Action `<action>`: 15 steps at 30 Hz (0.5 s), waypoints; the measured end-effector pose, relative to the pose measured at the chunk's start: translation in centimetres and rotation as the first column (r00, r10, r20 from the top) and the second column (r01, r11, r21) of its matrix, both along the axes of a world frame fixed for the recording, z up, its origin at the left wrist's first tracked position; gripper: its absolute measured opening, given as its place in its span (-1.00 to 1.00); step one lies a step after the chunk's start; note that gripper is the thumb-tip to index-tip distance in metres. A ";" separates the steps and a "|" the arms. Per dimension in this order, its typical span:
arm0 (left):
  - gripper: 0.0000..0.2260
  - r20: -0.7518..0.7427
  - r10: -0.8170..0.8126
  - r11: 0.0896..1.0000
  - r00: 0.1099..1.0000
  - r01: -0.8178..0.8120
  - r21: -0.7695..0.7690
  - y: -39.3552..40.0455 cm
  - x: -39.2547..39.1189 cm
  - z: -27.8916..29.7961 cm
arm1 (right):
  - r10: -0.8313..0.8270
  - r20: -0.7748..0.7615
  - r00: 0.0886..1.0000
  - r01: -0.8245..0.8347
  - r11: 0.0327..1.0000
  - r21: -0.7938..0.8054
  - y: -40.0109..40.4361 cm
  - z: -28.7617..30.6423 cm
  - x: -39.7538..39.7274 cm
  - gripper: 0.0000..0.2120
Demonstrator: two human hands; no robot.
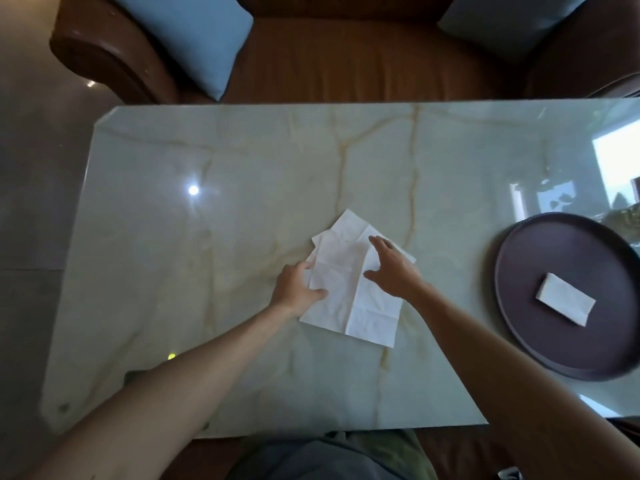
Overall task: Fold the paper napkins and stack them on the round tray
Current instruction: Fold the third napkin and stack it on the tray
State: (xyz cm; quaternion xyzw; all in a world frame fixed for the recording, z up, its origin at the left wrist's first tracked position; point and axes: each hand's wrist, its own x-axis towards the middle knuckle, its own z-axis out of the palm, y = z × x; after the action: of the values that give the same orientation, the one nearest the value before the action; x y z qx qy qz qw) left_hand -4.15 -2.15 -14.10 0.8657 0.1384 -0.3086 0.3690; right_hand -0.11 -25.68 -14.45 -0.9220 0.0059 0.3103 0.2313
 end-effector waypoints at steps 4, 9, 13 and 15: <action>-0.39 0.000 -0.023 0.999 1.000 0.023 -0.023 0.7 -0.4 -0.6 | -0.138 -0.005 0.990 0.137 0.988 -0.073 0.9 -1.1 0.9 -0.31; -0.34 -0.020 -0.047 0.999 0.999 0.046 -0.008 0.3 -0.1 -0.4 | -0.176 -0.015 0.984 0.173 0.978 -0.118 0.8 -1.5 1.4 -0.70; -0.26 0.010 -0.119 0.993 0.993 0.119 -0.015 -1.0 0.2 0.5 | -0.068 0.052 0.996 0.077 0.981 -0.180 0.9 0.8 1.3 -0.90; -0.18 0.020 -0.163 0.985 0.986 0.164 -0.057 -2.0 0.6 1.2 | -0.138 0.033 0.990 0.140 0.985 -0.105 0.9 2.5 1.6 -0.96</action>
State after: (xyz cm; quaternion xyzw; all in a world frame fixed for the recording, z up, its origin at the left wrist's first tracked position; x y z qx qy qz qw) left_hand -3.59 -4.12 -12.87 0.8654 0.0549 -0.3350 0.3686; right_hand 1.50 -24.78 -11.92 -0.9344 0.0839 0.2808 0.2027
